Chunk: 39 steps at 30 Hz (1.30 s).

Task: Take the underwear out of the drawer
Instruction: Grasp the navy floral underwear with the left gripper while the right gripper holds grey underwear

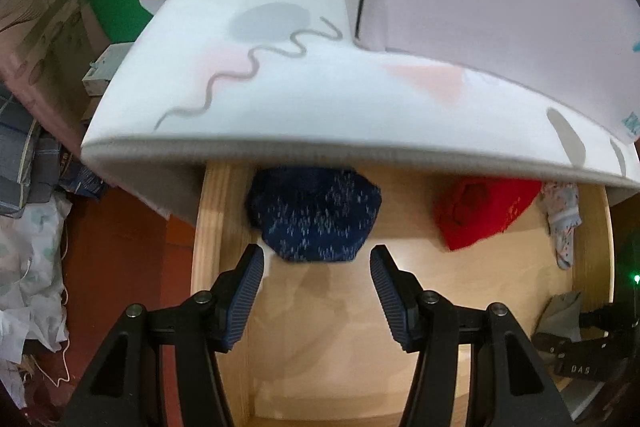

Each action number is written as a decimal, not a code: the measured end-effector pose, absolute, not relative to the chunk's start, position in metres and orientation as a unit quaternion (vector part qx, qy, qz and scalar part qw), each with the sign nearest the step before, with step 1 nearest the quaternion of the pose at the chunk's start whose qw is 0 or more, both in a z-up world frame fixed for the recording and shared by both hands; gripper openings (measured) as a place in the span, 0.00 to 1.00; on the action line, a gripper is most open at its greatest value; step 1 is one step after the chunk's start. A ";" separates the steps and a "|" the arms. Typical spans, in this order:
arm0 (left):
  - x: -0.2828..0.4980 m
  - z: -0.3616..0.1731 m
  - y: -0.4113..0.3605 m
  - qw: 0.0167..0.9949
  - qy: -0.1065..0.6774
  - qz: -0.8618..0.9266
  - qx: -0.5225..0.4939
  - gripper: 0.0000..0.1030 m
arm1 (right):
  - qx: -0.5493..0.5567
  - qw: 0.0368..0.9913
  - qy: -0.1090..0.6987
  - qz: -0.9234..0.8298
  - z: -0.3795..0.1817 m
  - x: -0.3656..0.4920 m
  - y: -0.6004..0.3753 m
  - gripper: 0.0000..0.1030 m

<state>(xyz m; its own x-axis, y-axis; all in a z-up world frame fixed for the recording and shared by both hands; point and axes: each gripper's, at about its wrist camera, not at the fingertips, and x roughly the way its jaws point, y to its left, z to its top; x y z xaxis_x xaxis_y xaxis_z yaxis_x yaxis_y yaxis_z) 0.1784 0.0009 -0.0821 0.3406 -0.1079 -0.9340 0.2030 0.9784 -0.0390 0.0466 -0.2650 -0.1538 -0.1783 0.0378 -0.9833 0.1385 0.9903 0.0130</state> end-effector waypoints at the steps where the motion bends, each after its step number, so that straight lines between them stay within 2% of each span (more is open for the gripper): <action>1: 0.181 -0.083 0.001 0.815 0.569 -0.098 0.042 0.55 | 0.060 0.638 0.767 -0.040 -0.154 0.047 -0.267 0.50; 6: 0.196 -0.093 -0.003 0.800 0.585 -0.123 0.059 0.55 | 0.065 0.637 0.767 -0.041 -0.155 0.049 -0.268 0.50; 13: 0.212 -0.106 -0.007 0.784 0.586 -0.153 0.134 0.55 | 0.067 0.637 0.767 -0.040 -0.158 0.051 -0.275 0.51; 28: 0.224 -0.123 -0.018 0.774 0.562 -0.196 0.217 0.55 | 0.082 0.636 0.766 -0.039 -0.147 0.050 -0.288 0.52; 32: 0.222 -0.128 -0.019 0.770 0.559 -0.195 0.237 0.39 | 0.085 0.637 0.766 -0.037 -0.146 0.050 -0.290 0.52; 39: 0.227 -0.128 -0.008 0.754 0.577 -0.201 0.239 0.19 | 0.090 0.637 0.765 -0.036 -0.145 0.049 -0.294 0.52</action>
<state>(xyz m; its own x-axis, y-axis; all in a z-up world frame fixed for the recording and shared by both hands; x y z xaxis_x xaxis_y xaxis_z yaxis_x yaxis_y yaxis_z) 0.2269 -0.0085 -0.1276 0.2525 -0.0270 -0.9672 0.5789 0.8052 0.1286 0.0494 -0.2939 -0.1450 -0.1719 0.0915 -0.9809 0.1842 0.9811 0.0593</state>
